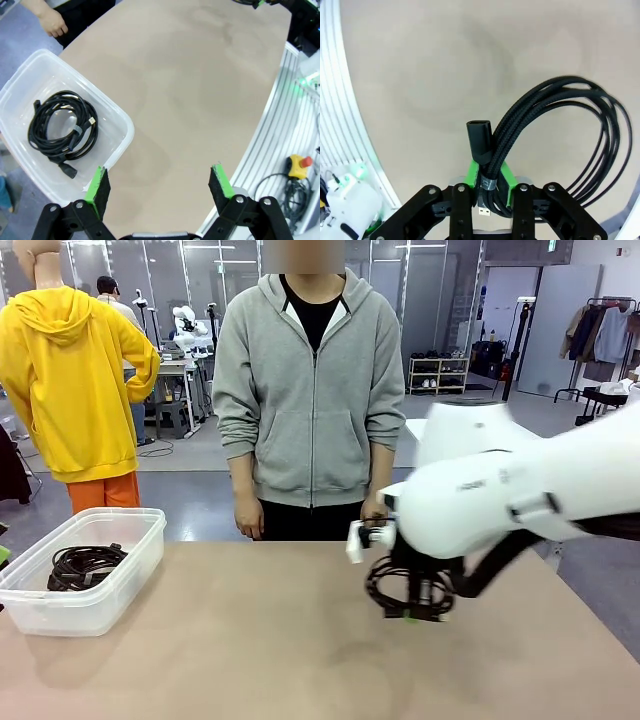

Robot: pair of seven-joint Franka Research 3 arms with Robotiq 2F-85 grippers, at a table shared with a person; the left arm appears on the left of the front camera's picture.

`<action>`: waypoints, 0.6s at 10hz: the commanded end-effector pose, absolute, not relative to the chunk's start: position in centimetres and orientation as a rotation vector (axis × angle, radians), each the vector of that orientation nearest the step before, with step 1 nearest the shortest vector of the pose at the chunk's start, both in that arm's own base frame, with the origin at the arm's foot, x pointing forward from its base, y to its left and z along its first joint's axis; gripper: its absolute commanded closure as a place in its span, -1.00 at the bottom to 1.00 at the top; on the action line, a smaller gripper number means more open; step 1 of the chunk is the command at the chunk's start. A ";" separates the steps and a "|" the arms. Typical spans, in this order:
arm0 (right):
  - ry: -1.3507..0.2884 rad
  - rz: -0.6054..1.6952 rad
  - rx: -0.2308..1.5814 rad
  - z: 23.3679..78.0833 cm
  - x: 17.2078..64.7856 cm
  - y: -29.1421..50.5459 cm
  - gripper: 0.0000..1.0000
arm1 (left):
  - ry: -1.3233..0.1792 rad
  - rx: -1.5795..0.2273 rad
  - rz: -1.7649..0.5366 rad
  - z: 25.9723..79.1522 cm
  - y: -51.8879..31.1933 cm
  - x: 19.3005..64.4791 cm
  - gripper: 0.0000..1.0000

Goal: Organize and store the cables.
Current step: Place the USB Extension Cable into the Organizing box.

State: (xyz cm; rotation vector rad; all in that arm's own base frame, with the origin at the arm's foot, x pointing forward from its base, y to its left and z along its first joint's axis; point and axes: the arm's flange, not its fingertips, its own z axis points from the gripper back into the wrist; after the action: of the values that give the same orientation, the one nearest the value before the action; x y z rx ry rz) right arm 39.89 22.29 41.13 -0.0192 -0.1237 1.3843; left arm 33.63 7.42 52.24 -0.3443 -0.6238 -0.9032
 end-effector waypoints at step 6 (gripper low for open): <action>-0.122 1.481 -0.008 35.2 43.0 36.2 1.00 | -0.614 -0.330 -0.895 52.6 7.5 33.9 -1.00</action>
State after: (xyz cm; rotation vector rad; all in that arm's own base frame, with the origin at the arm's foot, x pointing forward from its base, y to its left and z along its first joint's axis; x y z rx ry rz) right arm 42.38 35.82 35.71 0.0227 -0.1218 1.5117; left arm 33.63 7.43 52.25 -0.3442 -0.6239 -0.9031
